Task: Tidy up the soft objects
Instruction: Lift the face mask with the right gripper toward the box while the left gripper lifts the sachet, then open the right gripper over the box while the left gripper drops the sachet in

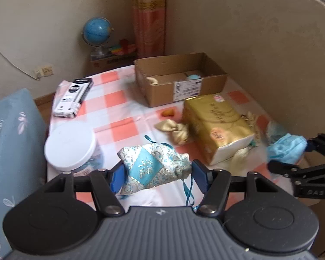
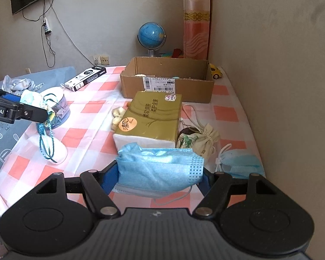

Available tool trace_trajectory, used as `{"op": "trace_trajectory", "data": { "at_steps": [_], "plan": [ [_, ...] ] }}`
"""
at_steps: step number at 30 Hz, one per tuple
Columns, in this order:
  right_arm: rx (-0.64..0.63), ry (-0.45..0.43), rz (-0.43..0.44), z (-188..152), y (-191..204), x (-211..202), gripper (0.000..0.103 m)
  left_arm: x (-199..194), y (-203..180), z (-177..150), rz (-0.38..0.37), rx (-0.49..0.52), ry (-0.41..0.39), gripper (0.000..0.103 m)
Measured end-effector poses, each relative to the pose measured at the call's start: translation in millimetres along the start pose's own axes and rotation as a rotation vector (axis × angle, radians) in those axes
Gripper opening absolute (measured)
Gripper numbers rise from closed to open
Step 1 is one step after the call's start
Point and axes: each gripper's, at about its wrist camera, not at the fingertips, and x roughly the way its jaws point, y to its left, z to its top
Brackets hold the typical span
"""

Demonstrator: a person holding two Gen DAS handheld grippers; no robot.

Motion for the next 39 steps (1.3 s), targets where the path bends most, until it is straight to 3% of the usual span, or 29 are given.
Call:
{"op": "trace_trajectory", "data": {
  "at_steps": [15,26,39],
  "plan": [
    [-0.013,-0.031,0.004,23,-3,2,0.076,-18,-8,51,-0.022,0.046,-0.096,0.063],
    [-0.031,-0.064,0.004,50,-6,8,0.076,5,-5,47,-0.038,0.028,-0.044,0.063],
    [-0.043,-0.102,-0.024,161,-32,80,0.076,26,13,66,-0.030,0.000,-0.047,0.063]
  ]
}}
